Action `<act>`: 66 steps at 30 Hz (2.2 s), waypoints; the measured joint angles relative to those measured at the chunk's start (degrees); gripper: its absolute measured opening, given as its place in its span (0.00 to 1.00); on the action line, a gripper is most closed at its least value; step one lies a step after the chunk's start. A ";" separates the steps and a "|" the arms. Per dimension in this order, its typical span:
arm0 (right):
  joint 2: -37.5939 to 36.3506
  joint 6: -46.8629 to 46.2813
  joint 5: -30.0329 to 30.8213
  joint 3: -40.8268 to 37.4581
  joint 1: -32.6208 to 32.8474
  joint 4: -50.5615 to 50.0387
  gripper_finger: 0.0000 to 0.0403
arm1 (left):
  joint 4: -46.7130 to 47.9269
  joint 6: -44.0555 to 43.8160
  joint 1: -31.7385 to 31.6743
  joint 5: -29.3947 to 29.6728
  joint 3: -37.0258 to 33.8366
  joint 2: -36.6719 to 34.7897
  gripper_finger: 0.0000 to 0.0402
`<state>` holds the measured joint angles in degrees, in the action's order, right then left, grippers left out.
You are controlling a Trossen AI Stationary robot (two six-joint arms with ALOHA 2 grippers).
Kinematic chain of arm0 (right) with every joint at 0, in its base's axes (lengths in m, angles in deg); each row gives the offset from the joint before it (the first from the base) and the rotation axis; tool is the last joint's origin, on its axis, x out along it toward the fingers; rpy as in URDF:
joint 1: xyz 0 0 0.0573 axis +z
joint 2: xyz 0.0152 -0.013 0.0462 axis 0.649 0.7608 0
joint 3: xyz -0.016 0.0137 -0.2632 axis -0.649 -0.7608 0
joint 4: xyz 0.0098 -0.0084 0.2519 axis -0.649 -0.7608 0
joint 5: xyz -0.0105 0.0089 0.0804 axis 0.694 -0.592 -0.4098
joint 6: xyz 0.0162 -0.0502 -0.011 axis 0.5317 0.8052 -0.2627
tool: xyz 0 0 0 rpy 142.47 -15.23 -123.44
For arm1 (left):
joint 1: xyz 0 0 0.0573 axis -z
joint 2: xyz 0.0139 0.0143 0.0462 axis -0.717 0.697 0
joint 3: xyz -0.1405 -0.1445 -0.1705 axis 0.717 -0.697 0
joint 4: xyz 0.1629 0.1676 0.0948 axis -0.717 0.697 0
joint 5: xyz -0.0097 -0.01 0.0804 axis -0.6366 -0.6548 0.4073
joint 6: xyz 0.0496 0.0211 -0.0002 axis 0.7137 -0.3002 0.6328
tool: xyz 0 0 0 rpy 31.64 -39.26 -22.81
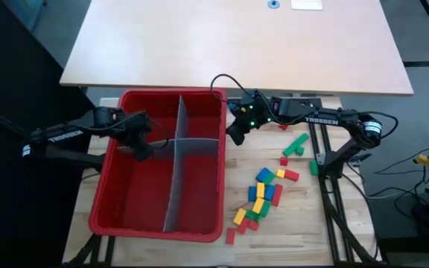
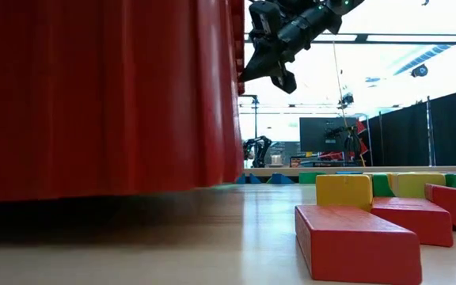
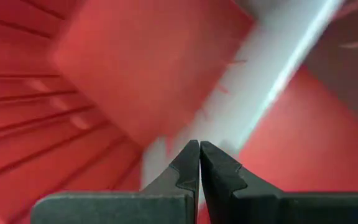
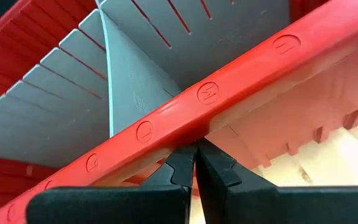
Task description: Sort blocks
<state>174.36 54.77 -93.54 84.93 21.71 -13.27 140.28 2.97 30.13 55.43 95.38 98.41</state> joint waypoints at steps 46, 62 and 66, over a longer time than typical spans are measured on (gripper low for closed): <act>-0.85 1.90 0.76 -0.46 1.30 -1.27 0.00 | 7.39 5.72 3.67 -13.01 4.06 -0.49 0.00; -0.83 1.89 0.76 -0.48 1.26 -1.75 0.00 | 7.31 5.89 3.64 2.10 -4.04 0.31 0.00; -0.83 1.88 0.85 -0.48 1.23 -1.74 0.00 | 7.18 5.89 3.64 6.42 -4.12 1.31 0.00</act>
<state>173.54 56.65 -92.69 84.45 22.95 -15.01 147.47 8.86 33.78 61.85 91.25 99.72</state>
